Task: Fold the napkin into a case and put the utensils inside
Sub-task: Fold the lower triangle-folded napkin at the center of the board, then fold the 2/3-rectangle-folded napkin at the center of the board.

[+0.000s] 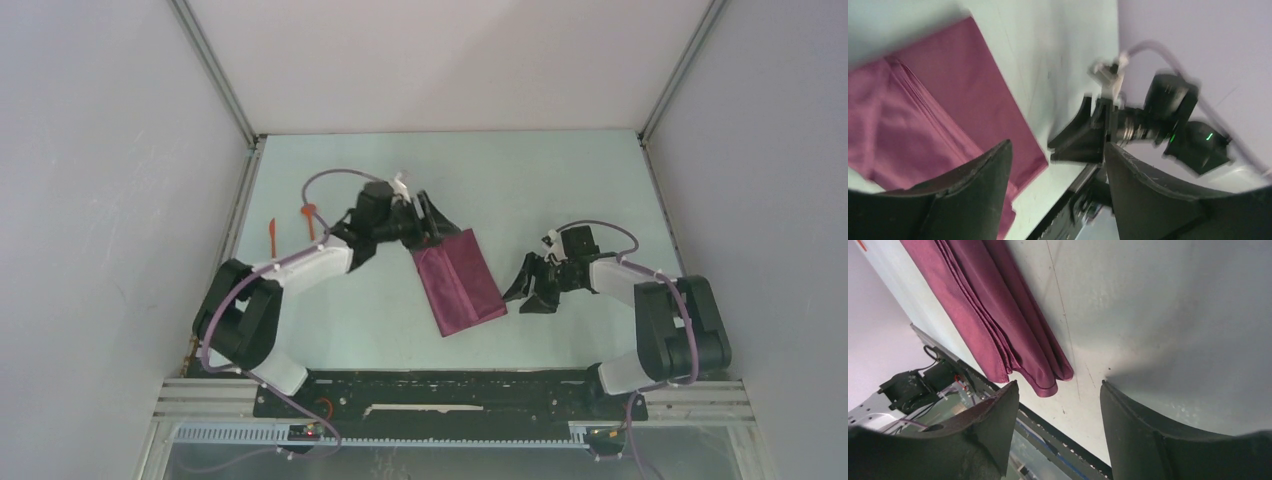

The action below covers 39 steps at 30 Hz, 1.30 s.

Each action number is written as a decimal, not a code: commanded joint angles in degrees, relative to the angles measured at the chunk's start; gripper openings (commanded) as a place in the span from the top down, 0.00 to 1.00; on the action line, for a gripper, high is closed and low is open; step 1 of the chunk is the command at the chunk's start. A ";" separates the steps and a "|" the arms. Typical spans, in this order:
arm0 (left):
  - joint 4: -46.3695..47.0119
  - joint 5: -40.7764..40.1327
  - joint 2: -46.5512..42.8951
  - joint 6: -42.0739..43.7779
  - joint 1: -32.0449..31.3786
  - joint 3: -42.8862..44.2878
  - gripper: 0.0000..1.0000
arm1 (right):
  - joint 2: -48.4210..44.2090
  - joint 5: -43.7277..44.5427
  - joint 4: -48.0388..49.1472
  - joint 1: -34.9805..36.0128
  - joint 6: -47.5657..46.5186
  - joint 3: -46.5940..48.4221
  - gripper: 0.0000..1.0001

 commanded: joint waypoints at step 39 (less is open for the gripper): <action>-30.07 -51.26 14.83 28.51 -43.99 17.56 0.56 | -2.23 -8.75 12.12 7.44 12.15 -4.55 0.90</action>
